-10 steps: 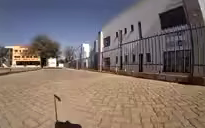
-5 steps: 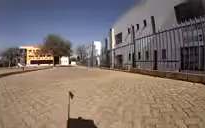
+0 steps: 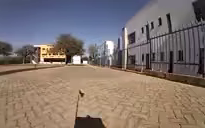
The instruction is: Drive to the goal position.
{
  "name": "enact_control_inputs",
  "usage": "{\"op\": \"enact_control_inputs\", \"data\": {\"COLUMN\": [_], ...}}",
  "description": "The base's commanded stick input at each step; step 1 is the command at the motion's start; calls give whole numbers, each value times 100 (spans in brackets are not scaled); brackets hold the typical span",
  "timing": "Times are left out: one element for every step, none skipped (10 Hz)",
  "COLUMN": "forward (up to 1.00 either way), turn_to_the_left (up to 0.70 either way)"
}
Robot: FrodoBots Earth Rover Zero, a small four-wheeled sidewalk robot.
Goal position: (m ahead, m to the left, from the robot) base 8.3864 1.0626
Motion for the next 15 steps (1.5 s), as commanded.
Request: {"op": "enact_control_inputs", "data": {"forward": [100, 100, 100, 100, 100, 100, 100, 100, 100, 100, 100, 100, 100, 100, 100], "turn_to_the_left": [27, 27, 27, 27, 27, 27, 27, 27, 27, 27, 27, 27, 27, 27, 27]}}
